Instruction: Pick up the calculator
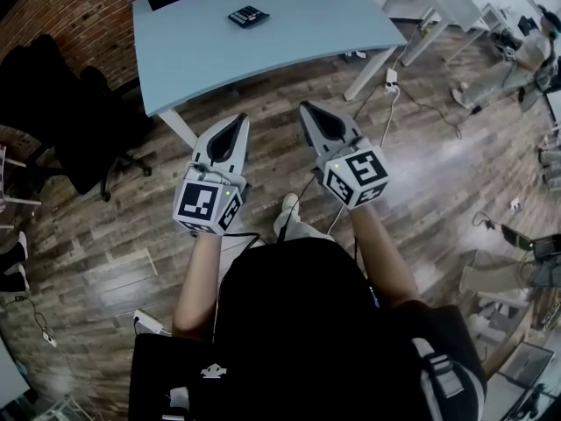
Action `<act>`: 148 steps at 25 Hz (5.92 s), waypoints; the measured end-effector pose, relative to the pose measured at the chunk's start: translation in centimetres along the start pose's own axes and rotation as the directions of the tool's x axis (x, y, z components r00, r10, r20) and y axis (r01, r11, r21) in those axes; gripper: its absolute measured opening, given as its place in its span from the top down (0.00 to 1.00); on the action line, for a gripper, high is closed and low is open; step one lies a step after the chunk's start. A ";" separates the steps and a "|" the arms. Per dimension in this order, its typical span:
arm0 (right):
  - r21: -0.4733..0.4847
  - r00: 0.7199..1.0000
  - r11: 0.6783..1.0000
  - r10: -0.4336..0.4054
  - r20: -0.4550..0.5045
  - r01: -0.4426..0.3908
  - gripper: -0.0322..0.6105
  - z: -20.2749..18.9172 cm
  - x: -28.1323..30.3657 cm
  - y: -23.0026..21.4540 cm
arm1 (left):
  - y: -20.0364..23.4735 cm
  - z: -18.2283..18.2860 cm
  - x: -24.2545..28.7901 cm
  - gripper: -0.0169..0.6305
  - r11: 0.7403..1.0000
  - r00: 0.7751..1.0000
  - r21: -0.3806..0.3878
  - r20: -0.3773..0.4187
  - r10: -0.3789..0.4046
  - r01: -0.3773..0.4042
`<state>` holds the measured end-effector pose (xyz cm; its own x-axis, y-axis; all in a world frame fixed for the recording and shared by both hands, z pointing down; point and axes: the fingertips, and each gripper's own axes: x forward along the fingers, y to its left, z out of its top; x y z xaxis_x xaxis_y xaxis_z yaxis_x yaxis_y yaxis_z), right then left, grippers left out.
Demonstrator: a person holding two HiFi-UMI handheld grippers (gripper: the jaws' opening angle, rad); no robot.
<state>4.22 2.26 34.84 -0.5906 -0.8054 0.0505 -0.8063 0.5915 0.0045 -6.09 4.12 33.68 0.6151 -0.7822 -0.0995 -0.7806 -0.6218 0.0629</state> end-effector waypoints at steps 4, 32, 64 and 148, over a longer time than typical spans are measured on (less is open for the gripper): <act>0.001 1.000 1.000 0.014 -0.007 -0.014 0.94 -0.2 1.4 -1.4 | 0.8 -0.6 1.5 0.97 1.000 1.000 0.007 -0.013 0.015 -0.015; 0.032 0.995 0.995 0.094 -0.015 -0.093 0.94 -1.6 8.2 -10.1 | 5.1 -3.5 10.1 0.97 0.989 0.988 0.037 -0.054 0.146 -0.144; 0.099 0.994 0.989 0.109 -0.011 -0.108 0.94 -2.4 12.8 -18.9 | 7.0 -4.8 19.5 0.97 0.984 0.980 0.067 -0.108 0.170 -0.164; 0.224 0.903 0.933 -0.179 -0.391 0.282 0.94 -14.5 25.4 -24.8 | 31.4 -36.1 42.8 0.69 0.809 0.705 0.441 -0.707 0.046 0.388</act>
<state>9.74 -32.30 50.53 -0.3760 -0.8178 0.4357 -0.9262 0.3164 -0.2052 -0.25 -50.28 67.25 0.4762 -0.6082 0.6351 -0.4418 -0.7899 -0.4253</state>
